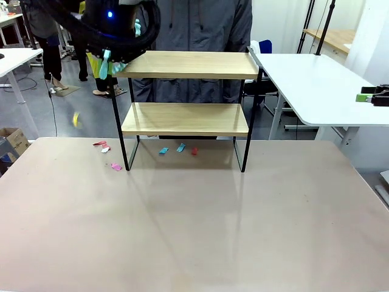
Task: Clean the shelf.
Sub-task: Clean the specific section of the Shelf indicated by the human with the Duster.
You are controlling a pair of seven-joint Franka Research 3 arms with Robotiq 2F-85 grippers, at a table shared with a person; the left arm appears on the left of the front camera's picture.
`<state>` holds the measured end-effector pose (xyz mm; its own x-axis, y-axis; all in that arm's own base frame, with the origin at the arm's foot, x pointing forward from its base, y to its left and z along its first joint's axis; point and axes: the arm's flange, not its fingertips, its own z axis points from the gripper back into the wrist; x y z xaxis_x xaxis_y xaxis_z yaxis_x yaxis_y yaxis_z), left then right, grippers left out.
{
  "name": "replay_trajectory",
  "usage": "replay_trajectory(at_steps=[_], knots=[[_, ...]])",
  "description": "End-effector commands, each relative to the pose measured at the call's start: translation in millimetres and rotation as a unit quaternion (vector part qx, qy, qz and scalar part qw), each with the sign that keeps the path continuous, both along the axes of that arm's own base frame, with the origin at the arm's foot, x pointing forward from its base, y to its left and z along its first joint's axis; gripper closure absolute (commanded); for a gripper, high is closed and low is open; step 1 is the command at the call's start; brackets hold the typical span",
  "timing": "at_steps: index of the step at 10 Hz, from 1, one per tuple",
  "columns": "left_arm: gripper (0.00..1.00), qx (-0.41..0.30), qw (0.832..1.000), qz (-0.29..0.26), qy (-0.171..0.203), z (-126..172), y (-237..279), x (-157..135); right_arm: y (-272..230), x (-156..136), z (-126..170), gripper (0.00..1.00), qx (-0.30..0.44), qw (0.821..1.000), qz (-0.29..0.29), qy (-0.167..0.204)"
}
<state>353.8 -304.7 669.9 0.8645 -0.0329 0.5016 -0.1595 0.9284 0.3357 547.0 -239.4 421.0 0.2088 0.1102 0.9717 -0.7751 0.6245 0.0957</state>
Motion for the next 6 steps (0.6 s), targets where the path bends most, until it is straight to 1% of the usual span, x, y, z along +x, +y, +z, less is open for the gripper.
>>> replay_trajectory(at_steps=[1, 2, 3, 6], knots=[[0.87, -0.042, 0.998, -0.031, -0.032, 15.4, 6.8, -10.8, 1.2, 0.7, 2.0, 0.0, -0.004, 1.0, 0.0, -0.001], [0.87, -0.074, 0.995, -0.058, -0.023, 19.4, 4.1, -13.3, 1.2, 0.7, 2.0, 0.0, -0.004, 1.0, 0.0, -0.001], [0.87, -0.013, 1.0, -0.012, -0.018, 12.1, -3.8, -8.5, 1.2, 0.7, 2.0, 0.0, -0.004, 1.0, 0.0, -0.001], [0.87, -0.013, 1.0, -0.012, -0.018, 12.1, -3.8, -8.5, 1.2, 0.7, 2.0, 0.0, -0.004, 1.0, 0.0, -0.001]])
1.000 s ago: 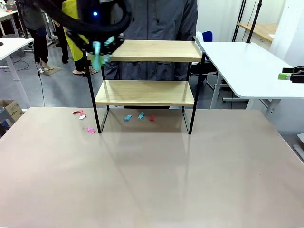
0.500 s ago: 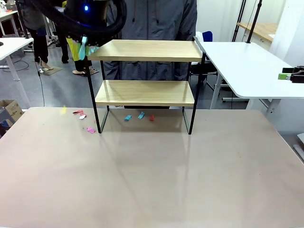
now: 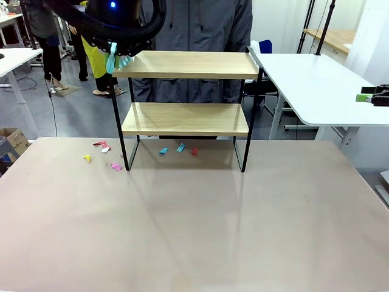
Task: Clean the shelf.
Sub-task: Clean the specific section of the Shelf indicated by the human with the Duster.
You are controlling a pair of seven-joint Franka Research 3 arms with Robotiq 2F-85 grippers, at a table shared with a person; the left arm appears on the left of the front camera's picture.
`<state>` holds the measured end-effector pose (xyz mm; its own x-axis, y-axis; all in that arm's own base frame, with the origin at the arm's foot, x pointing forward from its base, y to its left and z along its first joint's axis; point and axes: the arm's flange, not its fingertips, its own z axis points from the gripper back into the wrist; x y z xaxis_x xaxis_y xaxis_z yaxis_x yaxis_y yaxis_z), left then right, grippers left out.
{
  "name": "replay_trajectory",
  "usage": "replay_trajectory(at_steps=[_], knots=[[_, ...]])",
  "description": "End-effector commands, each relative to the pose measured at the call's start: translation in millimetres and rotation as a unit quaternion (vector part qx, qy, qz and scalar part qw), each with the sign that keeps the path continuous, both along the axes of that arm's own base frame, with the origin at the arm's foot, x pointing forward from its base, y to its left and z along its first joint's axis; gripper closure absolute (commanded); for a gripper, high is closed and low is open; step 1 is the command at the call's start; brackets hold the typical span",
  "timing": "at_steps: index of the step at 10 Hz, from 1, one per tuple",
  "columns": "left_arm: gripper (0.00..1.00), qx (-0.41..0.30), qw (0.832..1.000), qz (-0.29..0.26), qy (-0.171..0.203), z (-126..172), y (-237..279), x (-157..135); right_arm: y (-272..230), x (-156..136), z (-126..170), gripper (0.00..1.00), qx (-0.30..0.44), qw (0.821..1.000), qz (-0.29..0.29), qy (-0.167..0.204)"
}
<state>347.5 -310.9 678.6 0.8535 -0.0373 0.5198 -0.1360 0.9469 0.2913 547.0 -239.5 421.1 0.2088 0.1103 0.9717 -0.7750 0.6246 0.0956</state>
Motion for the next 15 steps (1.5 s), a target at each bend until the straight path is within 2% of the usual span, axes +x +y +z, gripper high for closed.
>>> replay_trajectory(at_steps=[1, 2, 4, 7, 9, 11, 12, 14, 15], knots=[[0.87, 0.009, 1.0, 0.004, -0.008, 3.3, 2.4, -2.2, 1.3, 0.7, 2.0, 0.0, -0.004, 1.0, 0.0, -0.001], [0.87, 0.0, 1.0, 0.0, 0.0, 0.0, 0.0, 0.0, 1.3, 0.7, 2.0, 0.0, -0.004, 1.0, 0.0, -0.001], [0.87, -0.066, 0.998, -0.017, -0.001, 4.9, 15.5, 1.3, 1.3, 0.7, 2.0, 0.0, -0.004, 1.0, 0.0, -0.001], [0.87, -0.198, 0.976, -0.092, 0.013, 8.7, 51.5, 2.2, 1.3, 0.7, 2.0, 0.0, -0.004, 1.0, 0.0, -0.001], [0.87, -0.271, 0.951, -0.148, 0.013, 11.7, 75.8, -0.5, 1.3, 0.7, 2.0, 0.0, -0.004, 1.0, 0.0, -0.001], [0.87, -0.347, 0.911, -0.221, 0.02, 12.0, 98.8, -5.2, 1.3, 0.7, 2.0, 0.0, -0.004, 1.0, 0.0, -0.001], [0.87, -0.367, 0.887, -0.278, 0.04, 13.1, 108.6, -6.6, 1.3, 0.7, 2.0, 0.0, -0.004, 1.0, 0.0, -0.001], [0.87, -0.378, 0.842, -0.378, 0.069, 21.7, 130.4, -13.2, 1.3, 0.7, 2.0, 0.0, -0.004, 1.0, 0.0, -0.001], [0.87, -0.339, 0.844, -0.404, 0.095, 25.8, 140.1, -16.4, 1.3, 0.7, 2.0, 0.0, -0.004, 1.0, 0.0, -0.001]])
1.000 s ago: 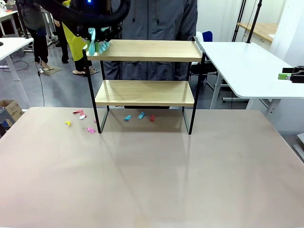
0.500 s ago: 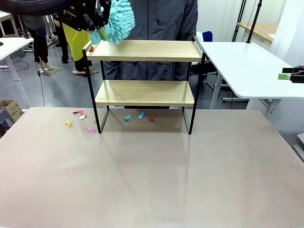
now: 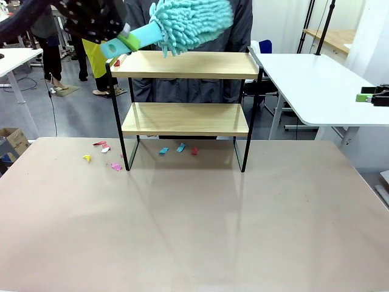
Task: Clean the shelf.
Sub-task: Clean the specific section of the Shelf indicated by the human with the Duster.
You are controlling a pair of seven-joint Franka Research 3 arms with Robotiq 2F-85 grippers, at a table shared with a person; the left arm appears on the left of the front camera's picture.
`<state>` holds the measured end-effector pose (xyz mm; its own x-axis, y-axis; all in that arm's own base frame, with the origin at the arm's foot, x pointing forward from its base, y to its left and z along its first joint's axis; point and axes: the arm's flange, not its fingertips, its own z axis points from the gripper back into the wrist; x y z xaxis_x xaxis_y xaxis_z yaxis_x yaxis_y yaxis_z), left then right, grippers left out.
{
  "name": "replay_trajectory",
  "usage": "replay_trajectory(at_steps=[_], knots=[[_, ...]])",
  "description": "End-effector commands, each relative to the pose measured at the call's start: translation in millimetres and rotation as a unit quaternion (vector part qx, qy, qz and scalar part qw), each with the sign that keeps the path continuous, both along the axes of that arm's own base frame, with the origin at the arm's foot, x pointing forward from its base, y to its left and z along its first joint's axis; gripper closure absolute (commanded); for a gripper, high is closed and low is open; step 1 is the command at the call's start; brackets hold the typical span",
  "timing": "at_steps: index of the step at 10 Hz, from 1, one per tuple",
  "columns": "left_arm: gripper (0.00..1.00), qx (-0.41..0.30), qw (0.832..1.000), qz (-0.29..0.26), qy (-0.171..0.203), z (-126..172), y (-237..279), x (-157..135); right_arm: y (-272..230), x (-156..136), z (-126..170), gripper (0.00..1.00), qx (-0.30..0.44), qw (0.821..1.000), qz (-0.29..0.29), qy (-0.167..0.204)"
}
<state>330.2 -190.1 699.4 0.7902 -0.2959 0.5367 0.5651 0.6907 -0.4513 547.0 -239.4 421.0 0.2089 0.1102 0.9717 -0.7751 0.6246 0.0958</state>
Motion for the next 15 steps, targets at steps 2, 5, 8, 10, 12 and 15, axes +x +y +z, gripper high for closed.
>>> replay_trajectory(at_steps=[2, 5, 8, 10, 12, 15], knots=[[0.87, 0.069, 0.991, -0.117, -0.013, 12.6, 38.0, -8.7, 1.2, 0.7, 2.1, 0.0, -0.004, 1.0, 0.0, -0.001], [0.87, 0.163, 0.963, -0.212, -0.007, 3.1, 47.0, -20.6, 1.2, 0.7, 2.1, 0.0, -0.004, 1.0, 0.0, -0.001], [0.87, 0.292, 0.907, -0.304, -0.018, -25.1, 42.6, -33.8, 1.2, 0.7, 2.1, 0.0, -0.004, 1.0, 0.0, -0.001], [0.87, 0.34, 0.88, -0.331, 0.007, -48.6, 40.8, -41.3, 1.2, 0.7, 2.1, 0.0, -0.004, 1.0, 0.0, -0.001], [0.87, 0.365, 0.864, -0.338, 0.073, -76.4, 46.4, -43.7, 1.2, 0.7, 2.1, 0.0, -0.004, 1.0, 0.0, -0.001], [0.87, 0.394, 0.852, -0.335, 0.085, -99.1, 54.6, -43.9, 1.2, 0.7, 2.1, 0.0, -0.004, 1.0, 0.0, -0.001]])
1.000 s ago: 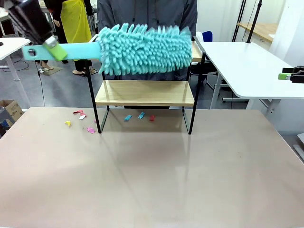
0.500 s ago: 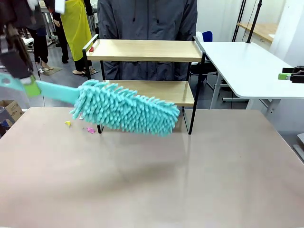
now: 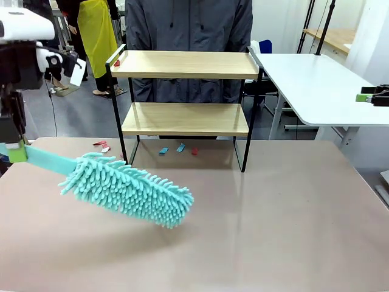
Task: Clean the shelf.
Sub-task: Clean the specific section of the Shelf indicated by the human with the Duster.
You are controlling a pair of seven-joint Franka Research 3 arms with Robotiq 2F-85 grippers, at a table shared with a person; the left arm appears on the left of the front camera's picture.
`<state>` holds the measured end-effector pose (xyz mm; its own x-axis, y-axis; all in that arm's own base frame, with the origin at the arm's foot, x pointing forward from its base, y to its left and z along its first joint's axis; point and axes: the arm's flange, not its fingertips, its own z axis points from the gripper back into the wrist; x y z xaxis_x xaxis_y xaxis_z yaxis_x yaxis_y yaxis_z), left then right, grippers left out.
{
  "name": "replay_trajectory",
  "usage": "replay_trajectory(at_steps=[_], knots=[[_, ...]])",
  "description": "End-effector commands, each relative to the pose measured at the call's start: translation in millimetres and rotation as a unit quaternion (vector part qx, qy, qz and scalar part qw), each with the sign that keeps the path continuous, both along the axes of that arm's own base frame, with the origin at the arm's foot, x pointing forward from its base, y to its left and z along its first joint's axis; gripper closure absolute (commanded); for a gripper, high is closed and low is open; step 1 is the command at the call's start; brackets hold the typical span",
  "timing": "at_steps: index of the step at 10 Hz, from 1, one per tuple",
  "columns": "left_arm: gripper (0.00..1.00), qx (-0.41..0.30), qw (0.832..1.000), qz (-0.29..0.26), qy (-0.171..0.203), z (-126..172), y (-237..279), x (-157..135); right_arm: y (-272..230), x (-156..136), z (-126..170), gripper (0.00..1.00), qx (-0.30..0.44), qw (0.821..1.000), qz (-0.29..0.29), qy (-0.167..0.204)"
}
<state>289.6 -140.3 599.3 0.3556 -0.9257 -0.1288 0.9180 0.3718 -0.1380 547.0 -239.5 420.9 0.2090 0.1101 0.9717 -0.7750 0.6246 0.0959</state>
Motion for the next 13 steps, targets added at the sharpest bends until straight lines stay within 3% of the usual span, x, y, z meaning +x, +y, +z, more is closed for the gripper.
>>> replay_trajectory(at_steps=[1, 2, 13], knots=[[0.87, 0.008, 1.0, 0.01, -0.021, -1.6, 7.6, -2.3, 1.3, 0.7, 2.1, 0.0, -0.004, 1.0, 0.0, -0.001], [0.87, 0.0, 1.0, 0.0, 0.0, 0.0, 0.0, 0.0, 1.3, 0.7, 2.1, 0.0, -0.004, 1.0, 0.0, -0.001], [0.87, 0.0, 1.0, 0.0, 0.0, 0.0, 0.0, 0.0, 1.3, 0.7, 2.1, 0.0, -0.004, 1.0, 0.0, -0.001]])
